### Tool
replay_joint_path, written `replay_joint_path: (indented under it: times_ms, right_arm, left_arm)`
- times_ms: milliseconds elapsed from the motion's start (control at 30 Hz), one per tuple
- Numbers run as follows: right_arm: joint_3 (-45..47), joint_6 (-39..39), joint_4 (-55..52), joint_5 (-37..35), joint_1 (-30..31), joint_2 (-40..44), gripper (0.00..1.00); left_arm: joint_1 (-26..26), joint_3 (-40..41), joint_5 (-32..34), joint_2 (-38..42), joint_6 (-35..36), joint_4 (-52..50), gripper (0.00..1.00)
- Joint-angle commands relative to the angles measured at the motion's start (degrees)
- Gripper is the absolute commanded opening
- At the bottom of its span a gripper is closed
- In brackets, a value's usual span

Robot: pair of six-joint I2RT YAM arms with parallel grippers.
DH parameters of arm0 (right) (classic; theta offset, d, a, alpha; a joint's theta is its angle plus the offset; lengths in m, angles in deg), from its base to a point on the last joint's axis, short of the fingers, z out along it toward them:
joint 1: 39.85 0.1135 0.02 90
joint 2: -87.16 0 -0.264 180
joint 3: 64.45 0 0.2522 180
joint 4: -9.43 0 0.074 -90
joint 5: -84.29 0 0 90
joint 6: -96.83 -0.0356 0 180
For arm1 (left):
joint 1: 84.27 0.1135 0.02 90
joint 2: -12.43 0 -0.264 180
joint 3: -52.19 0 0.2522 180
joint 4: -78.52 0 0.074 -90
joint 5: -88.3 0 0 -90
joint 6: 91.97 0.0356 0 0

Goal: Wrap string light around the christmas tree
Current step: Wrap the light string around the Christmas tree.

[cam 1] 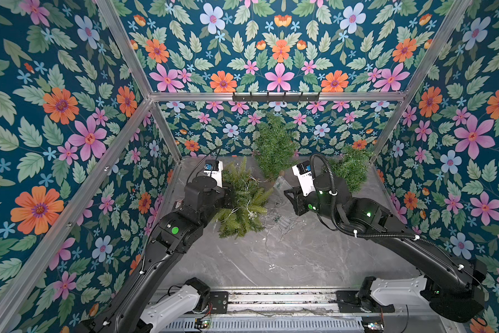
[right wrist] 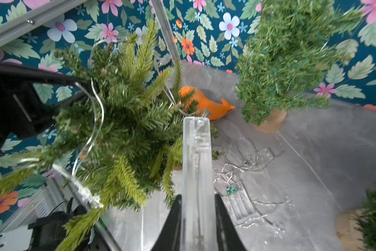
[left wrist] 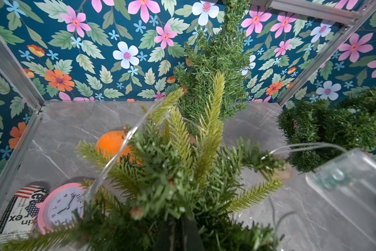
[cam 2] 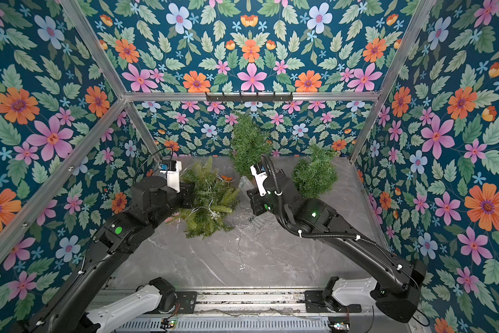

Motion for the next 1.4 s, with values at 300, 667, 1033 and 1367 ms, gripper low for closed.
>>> replay_joint_path:
  times_ms: [300, 667, 1033, 1367]
  right_arm:
    - [9.8, -6.7, 4.6, 8.1, 1.3, 3.5, 0.0]
    - [12.4, -8.3, 4.4, 4.0, 5.0, 7.1, 0.0]
    - [6.3, -1.1, 2.2, -1.7, 5.0, 6.0, 0.0]
    - [14.2, -9.9, 5.7, 7.1, 6.3, 6.4, 0.0]
  left_arm:
    - [0.1, 0.5, 6.0, 1.2, -2.0, 4.9, 0.0]
    - [0.1, 2.7, 6.8, 1.1, -3.2, 7.6, 0.0]
    - [0.0, 2.9, 5.9, 1.5, -3.3, 6.9, 0.0]
    - [0.0, 3.0, 7.0, 1.2, -3.2, 6.9, 0.0]
